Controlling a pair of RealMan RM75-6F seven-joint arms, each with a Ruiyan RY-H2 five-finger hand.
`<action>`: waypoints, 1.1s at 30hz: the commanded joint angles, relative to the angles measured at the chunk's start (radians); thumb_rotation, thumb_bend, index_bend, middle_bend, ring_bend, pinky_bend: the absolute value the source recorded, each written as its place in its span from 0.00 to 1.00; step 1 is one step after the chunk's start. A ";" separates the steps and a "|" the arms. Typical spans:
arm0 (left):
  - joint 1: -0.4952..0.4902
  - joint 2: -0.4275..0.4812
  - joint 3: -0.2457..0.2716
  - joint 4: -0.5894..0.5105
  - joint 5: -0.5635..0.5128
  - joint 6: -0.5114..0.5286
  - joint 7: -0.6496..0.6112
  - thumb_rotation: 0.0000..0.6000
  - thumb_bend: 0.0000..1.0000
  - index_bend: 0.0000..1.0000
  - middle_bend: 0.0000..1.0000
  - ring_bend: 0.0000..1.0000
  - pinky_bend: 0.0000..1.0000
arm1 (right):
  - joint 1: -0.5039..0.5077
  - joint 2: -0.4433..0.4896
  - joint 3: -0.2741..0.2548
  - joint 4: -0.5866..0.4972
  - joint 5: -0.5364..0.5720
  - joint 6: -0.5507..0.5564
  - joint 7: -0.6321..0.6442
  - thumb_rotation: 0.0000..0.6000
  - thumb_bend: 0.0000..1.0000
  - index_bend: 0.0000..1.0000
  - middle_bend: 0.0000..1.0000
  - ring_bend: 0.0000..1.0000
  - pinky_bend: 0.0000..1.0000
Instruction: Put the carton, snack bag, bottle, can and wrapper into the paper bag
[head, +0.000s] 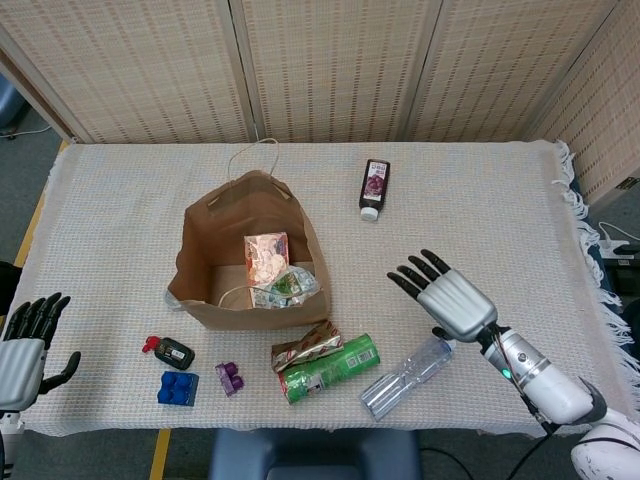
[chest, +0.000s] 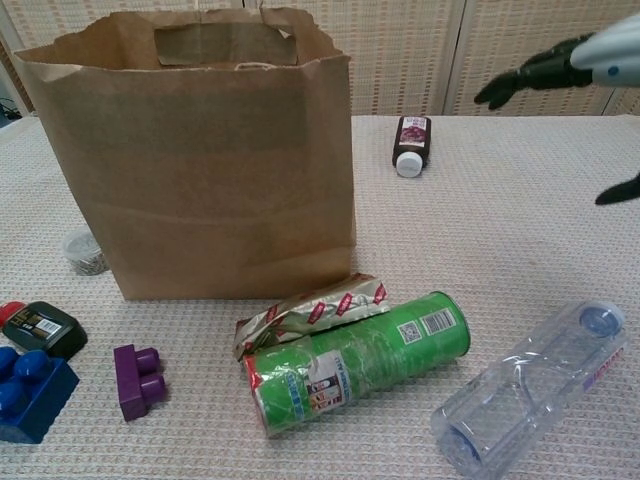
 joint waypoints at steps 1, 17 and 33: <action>0.000 0.000 0.000 0.001 0.001 0.001 0.000 1.00 0.37 0.00 0.00 0.00 0.00 | -0.042 -0.003 -0.095 0.013 -0.118 -0.036 0.060 1.00 0.06 0.00 0.08 0.00 0.01; 0.000 0.000 0.000 0.000 0.001 -0.001 0.000 1.00 0.37 0.00 0.00 0.00 0.00 | -0.058 -0.117 -0.187 0.115 -0.189 -0.087 0.056 1.00 0.06 0.00 0.08 0.00 0.04; -0.001 0.004 0.001 0.002 0.004 -0.005 -0.019 1.00 0.37 0.00 0.00 0.00 0.00 | -0.045 -0.289 -0.187 0.216 -0.082 -0.126 -0.028 1.00 0.06 0.09 0.16 0.08 0.17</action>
